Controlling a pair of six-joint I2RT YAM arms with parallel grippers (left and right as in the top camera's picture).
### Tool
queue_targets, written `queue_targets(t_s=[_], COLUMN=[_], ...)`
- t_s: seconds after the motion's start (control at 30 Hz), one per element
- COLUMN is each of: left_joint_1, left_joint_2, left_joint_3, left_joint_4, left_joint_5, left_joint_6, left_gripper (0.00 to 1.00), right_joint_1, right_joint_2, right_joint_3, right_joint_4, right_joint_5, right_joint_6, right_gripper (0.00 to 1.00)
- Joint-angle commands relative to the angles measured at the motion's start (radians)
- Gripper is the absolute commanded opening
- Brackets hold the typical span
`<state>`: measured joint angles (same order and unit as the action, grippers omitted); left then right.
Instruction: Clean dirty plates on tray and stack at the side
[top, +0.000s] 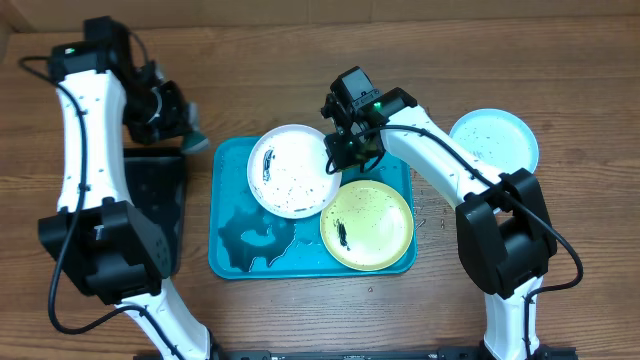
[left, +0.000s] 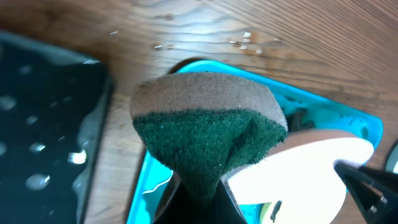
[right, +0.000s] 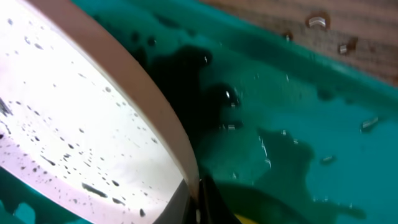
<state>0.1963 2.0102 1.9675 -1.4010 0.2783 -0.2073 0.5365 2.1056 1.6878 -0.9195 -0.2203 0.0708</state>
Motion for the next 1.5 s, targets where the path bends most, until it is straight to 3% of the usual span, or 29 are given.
queue_targets(t_s=[0.0,0.07,0.23,0.33,0.4,0.6,0.77,0.9,1.1,1.47], left_joint_1=[-0.058,-0.08,-0.101,-0.101,-0.101,-0.101,-0.101,-0.101,-0.101,-0.101], left_joint_2=[-0.008,-0.008,-0.008,-0.008,-0.008,-0.008,-0.008,-0.008,-0.008,-0.008], left_joint_3=[-0.004,-0.004,-0.004,-0.004,-0.004,-0.004,-0.004,-0.004,-0.004,-0.004], left_joint_4=[0.019,0.028,0.029,0.022,0.019,0.019,0.018,0.018,0.019,0.025], left_joint_5=[0.026,0.026,0.026,0.026,0.026,0.026,0.026,0.026,0.026,0.026], left_joint_6=[0.05,0.05,0.05,0.051,0.051,0.051,0.051,0.051,0.051,0.051], left_gripper=[0.04,0.04,0.04,0.04,0.04,0.04,0.04,0.04,0.04,0.04], right_joint_1=[-0.003,-0.002,-0.004,-0.004,-0.004,-0.004,0.006,0.007,0.007,-0.01], right_joint_2=[0.005,0.005,0.007,0.007,0.007,0.012,0.048,0.083,0.124,0.119], right_joint_3=[0.015,0.015,0.015,0.015,0.015,0.014,0.013,0.013,0.013,0.074], right_joint_4=[0.045,0.06,0.092,0.092,0.088,0.054,0.035,0.035,0.036,0.01], right_joint_5=[0.002,0.003,0.003,0.009,0.045,0.115,0.116,0.115,0.083,0.077], right_joint_6=[-0.042,-0.042,-0.041,-0.015,0.035,0.235,0.315,0.327,0.327,0.327], right_gripper=[0.09,0.18,0.12,0.34,0.42,0.43,0.43,0.42,0.32,0.32])
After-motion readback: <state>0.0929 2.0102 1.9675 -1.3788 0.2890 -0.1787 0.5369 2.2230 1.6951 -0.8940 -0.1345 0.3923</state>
